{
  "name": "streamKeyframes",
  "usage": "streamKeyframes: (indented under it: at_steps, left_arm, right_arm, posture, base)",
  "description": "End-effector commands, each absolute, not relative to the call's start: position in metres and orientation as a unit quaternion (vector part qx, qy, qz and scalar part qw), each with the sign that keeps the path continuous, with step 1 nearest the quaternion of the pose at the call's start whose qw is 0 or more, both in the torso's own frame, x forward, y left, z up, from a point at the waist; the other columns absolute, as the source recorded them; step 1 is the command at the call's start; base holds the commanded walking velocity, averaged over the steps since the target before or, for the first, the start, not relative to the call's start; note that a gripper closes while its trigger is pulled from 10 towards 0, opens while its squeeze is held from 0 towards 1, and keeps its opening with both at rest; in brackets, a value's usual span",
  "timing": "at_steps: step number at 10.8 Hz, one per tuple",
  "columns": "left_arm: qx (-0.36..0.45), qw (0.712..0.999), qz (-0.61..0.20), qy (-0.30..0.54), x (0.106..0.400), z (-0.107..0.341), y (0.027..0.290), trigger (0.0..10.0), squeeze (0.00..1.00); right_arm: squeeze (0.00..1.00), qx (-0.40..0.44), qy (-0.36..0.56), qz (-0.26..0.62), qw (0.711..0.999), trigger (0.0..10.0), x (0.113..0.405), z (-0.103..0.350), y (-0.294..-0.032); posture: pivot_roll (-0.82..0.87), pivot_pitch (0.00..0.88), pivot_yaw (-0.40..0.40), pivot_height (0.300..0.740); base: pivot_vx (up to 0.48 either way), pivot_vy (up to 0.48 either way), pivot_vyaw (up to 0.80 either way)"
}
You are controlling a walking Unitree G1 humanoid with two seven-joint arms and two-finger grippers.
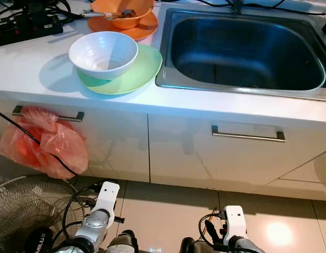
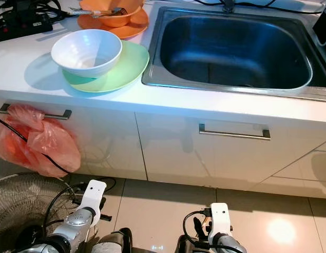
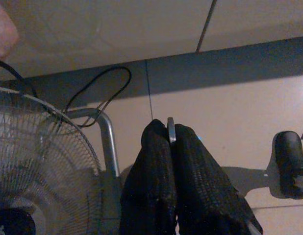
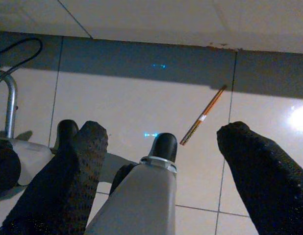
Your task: Kitchen organization
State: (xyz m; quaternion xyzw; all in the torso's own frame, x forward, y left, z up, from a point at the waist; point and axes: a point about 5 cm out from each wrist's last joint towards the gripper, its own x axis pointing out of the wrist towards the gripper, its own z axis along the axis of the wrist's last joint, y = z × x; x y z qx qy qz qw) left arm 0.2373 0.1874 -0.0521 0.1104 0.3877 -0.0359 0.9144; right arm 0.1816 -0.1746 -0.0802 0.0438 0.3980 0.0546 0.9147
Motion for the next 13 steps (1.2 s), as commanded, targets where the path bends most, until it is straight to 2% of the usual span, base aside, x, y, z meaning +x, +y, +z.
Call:
streamKeyframes:
  at_steps: [1,13]
  left_arm:
    - [0.111,0.906,-0.034,0.407,0.2301,-0.0574,0.1888,10.0,0.0]
    - [0.126,0.897,-0.05,0.421,0.2298,-0.0581,0.1886,10.0,0.0]
  right_arm:
    - [0.0,0.047,0.414,0.051,0.908,10.0,0.1726,-0.085,-0.1745]
    - [0.0,0.03,0.42,0.065,0.905,10.0,0.1729,-0.0852,-0.174]
  posture:
    - [0.09,0.201,-0.026,0.74]
    - [0.09,0.212,-0.029,0.74]
  base:
    - [0.0,0.0,0.0]
    - [0.0,0.0,0.0]
